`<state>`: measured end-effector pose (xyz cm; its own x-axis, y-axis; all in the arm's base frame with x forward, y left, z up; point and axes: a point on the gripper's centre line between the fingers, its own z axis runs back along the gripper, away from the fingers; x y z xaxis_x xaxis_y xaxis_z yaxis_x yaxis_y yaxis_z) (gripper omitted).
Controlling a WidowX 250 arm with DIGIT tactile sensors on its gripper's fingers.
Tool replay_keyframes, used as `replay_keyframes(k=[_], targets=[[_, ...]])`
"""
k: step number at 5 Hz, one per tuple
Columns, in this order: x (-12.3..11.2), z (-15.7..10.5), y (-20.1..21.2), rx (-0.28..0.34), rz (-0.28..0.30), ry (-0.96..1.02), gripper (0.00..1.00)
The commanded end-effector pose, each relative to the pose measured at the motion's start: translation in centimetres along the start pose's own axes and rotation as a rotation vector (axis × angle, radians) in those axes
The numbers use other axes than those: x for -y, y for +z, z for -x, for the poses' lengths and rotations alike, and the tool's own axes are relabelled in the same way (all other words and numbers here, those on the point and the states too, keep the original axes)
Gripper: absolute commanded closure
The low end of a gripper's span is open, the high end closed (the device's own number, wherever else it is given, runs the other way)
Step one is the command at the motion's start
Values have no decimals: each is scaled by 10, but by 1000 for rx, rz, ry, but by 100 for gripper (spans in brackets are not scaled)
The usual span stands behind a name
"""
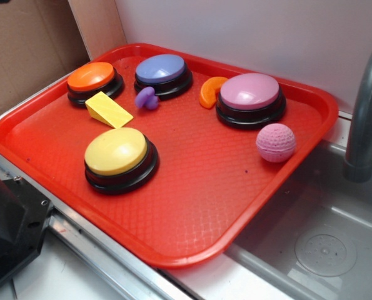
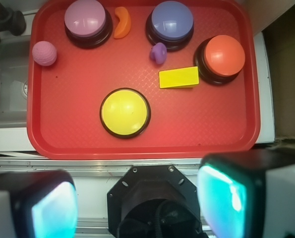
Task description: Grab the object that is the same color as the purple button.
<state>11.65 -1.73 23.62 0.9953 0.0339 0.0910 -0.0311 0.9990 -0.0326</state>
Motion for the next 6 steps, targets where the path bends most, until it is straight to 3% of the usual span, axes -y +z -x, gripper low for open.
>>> replay_keyframes(k=[1,4,6], targets=[[0,0,0,0,0,0,0],[-25,-70,-43,124,5,235,0],[-41,-101,-97,148,-42,392,0]])
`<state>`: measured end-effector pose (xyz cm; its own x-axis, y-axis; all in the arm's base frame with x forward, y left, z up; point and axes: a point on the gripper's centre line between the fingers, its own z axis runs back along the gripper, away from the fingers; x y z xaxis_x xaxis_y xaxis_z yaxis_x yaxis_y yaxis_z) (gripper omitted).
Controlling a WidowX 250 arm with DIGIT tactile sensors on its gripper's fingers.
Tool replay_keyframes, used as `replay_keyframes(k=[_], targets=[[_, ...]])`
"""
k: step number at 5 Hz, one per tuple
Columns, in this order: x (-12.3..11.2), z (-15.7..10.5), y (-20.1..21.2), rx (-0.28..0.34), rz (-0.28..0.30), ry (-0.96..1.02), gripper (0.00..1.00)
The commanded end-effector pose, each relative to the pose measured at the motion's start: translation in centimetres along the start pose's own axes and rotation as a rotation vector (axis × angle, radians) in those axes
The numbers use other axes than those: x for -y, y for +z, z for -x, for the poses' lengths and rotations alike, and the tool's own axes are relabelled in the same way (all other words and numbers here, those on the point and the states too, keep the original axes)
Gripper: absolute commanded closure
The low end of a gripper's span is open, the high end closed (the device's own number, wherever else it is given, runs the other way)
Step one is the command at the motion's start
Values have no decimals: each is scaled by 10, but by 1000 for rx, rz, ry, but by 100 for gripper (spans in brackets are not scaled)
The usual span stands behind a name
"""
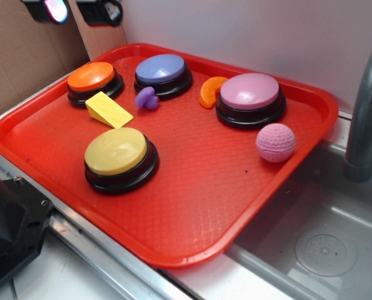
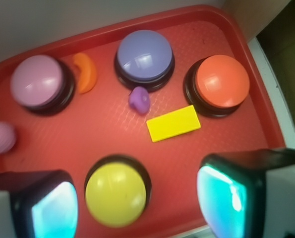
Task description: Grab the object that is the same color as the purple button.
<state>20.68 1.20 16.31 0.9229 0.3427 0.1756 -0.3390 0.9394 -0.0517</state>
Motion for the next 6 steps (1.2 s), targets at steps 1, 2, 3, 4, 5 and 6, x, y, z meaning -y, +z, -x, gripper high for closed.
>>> replay_keyframes(k=[1,2,3,4,5,6], targets=[[-6,-29,-47,76,-8,108,0],[-10,-39,-67,108,-76,149,0],[-14,-44,-87,117,-112,165,0],[-18,-46,-103,120,-141,170,0],[-22,-50,-117,107,-152,157,0],[-20,-52,-125,103,-143,158,0]])
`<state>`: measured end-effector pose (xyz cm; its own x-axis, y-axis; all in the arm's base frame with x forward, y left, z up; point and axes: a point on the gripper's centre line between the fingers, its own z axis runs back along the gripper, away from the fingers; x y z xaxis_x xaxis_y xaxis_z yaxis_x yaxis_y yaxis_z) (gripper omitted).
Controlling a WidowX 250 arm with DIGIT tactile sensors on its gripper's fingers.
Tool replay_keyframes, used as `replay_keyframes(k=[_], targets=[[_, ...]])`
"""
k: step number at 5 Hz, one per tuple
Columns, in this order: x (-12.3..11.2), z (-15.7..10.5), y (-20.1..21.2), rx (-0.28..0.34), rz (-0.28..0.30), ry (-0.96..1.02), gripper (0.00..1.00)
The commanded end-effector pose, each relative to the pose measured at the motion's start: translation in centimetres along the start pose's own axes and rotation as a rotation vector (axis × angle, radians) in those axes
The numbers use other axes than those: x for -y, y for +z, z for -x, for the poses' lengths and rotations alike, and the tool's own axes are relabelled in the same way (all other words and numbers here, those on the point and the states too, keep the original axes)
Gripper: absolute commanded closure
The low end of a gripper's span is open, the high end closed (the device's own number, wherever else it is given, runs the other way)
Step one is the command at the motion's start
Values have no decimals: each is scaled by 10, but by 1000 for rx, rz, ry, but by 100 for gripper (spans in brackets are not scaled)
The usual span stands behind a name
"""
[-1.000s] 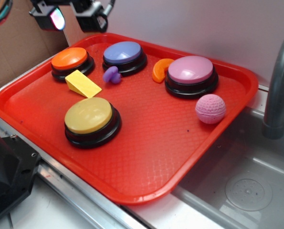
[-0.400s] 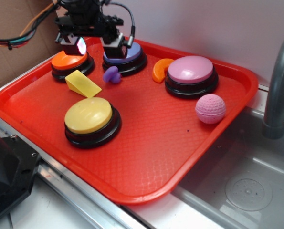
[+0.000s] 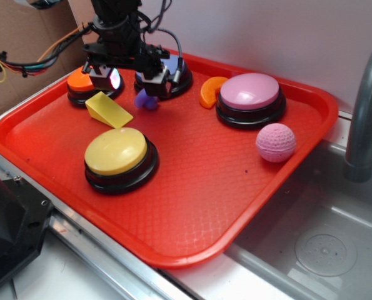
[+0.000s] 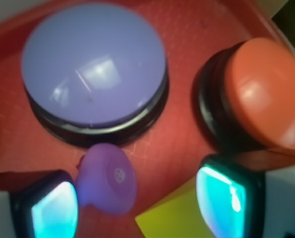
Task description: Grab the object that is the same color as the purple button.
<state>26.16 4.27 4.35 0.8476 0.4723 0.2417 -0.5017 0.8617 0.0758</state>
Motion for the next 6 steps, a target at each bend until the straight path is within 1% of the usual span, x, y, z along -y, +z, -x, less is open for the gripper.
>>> replay_keyframes(k=[1,2,3,4,5,6], targets=[[1,-10,-4,33,31,15,6],[-1,-8,-5,38,45,41,94],[-5,-11,-4,45,-31,53,98],[-3,-13,9,48,-40,44,100],[4,-17,47,34,-5,-6,100],[12,-9,81,18,102,-53,100]])
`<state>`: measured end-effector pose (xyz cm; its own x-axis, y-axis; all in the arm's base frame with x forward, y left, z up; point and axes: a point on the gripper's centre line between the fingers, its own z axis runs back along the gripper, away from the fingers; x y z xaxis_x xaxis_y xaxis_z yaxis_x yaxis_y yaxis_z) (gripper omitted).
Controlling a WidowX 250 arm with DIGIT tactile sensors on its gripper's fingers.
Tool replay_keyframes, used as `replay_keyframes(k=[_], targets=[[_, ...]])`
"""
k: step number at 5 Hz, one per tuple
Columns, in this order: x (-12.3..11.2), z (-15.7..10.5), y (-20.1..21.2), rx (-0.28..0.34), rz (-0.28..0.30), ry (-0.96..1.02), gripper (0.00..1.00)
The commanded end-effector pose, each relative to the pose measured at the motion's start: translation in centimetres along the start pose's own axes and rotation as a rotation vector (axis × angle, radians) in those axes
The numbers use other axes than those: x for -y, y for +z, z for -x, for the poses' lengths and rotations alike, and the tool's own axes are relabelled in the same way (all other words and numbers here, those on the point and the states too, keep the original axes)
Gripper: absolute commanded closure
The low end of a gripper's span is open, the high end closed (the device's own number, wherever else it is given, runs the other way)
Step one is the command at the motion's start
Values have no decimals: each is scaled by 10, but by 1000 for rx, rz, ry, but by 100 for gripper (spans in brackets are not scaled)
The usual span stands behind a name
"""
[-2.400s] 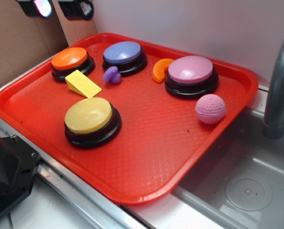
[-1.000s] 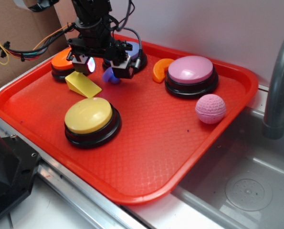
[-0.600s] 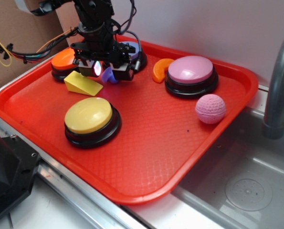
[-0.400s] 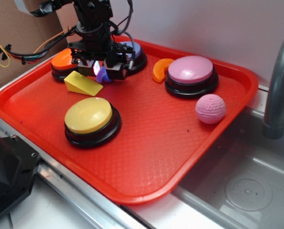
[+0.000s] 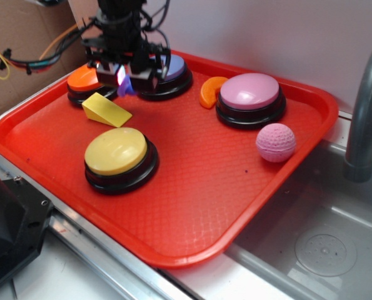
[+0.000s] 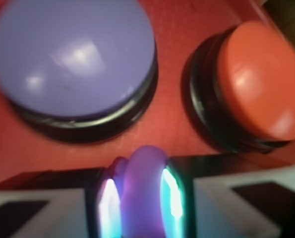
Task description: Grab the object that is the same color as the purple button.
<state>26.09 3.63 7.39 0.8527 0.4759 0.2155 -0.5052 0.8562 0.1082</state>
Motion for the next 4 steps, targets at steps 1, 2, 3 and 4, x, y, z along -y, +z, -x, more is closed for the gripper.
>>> replay_keyframes(k=[1,2,3,4], targets=[[13,15,80,-11,240,-132,100],[15,34,90,-66,279,-203,100],[14,38,90,-93,265,-228,100],[4,28,95,-112,191,-253,100]])
